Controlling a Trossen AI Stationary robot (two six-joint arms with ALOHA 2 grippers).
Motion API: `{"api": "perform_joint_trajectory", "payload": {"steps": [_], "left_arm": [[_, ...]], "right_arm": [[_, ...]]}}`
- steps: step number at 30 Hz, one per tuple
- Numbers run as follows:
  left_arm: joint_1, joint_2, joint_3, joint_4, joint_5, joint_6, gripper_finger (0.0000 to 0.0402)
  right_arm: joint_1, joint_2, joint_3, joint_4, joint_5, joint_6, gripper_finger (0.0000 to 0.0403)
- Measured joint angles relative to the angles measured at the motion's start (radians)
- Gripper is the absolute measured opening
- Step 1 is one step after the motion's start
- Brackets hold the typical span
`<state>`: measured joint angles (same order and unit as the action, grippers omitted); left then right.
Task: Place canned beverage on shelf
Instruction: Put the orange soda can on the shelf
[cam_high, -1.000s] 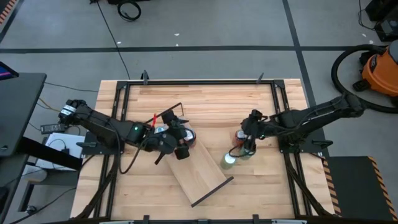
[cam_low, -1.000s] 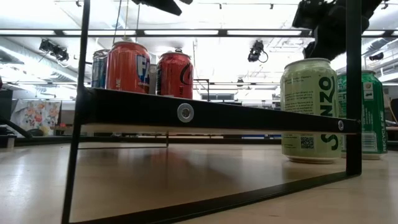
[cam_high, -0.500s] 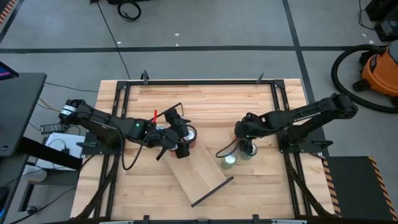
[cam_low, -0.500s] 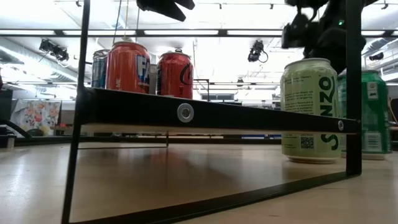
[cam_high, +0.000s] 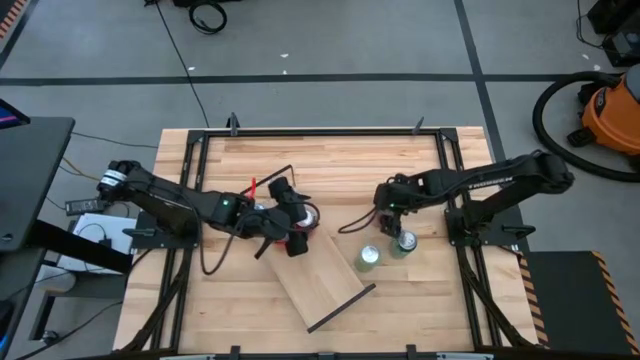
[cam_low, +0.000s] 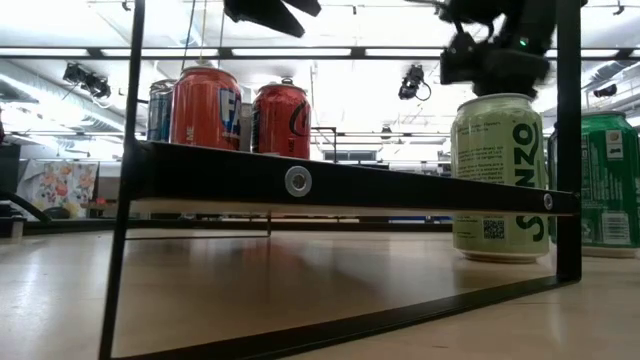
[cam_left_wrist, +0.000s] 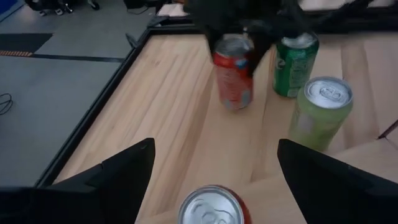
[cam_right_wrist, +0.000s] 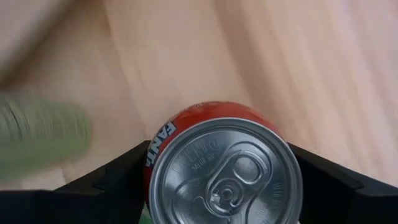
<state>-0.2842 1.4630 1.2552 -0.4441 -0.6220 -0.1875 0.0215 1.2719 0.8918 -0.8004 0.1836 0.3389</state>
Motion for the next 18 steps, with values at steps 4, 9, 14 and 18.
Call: {"api": "perform_joint_trajectory", "payload": {"steps": [4,9,14,18], "left_arm": [[0.0,0.074,-0.001,0.099,0.0,0.075,0.035],[0.002,0.149,-0.001,0.234,0.003,0.136,0.035],[0.015,0.163,-0.001,0.295,0.003,0.147,0.035],[0.031,0.163,-0.001,0.328,0.019,0.123,0.035]], "right_arm": [[-0.015,-0.03,0.049,-0.008,0.025,-0.002,0.0324],[0.011,-0.086,0.1,0.009,0.025,-0.045,0.0324],[0.074,-0.132,0.122,0.075,0.025,-0.098,0.0324],[0.131,-0.144,0.122,0.159,0.033,-0.152,0.0324]]}}
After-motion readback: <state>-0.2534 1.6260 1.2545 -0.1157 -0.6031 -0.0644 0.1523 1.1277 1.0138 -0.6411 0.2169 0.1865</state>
